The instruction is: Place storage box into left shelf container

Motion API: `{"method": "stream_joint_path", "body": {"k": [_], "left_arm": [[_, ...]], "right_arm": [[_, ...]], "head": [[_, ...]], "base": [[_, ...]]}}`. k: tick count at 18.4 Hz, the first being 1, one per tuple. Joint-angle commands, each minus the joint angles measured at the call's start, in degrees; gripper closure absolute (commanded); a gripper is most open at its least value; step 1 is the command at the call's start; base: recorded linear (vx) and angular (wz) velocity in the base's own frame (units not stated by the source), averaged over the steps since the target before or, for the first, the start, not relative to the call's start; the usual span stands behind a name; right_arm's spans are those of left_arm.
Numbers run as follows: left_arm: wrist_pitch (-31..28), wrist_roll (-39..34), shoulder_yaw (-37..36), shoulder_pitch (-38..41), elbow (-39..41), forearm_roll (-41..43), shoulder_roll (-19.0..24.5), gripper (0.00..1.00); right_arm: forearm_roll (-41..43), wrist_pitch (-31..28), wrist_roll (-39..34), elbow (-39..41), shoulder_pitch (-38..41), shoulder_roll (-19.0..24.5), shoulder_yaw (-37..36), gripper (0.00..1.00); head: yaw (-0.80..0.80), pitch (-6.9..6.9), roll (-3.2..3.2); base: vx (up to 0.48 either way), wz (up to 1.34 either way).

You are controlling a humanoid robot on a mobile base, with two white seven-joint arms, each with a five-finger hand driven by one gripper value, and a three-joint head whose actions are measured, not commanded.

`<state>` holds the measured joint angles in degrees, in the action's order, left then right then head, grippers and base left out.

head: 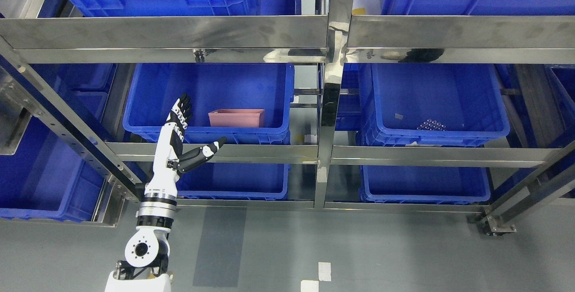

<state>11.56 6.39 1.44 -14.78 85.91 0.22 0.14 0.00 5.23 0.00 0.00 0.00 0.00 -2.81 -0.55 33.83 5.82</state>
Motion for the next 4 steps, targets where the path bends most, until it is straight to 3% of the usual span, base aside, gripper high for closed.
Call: {"method": "stream_joint_path", "body": {"k": [1,4], "left_arm": [[-0.1,1.2,-1.4,0.0,5.3,-0.4,0.9,0.00],[-0.1,1.6,-1.0,0.0,5.3,-0.4,0.9,0.00]], "right_arm": [[0.2,0.0,0.0,1.0,0.4,-1.0,0.0,0.00],[0.2,0.0,0.0,1.0,0.4,-1.0,0.0,0.00]], "head": [[0.00,0.00,0.00],[0.00,0.00,0.00]], "base": [[0.000,0.00],[0.000,0.00]]}}
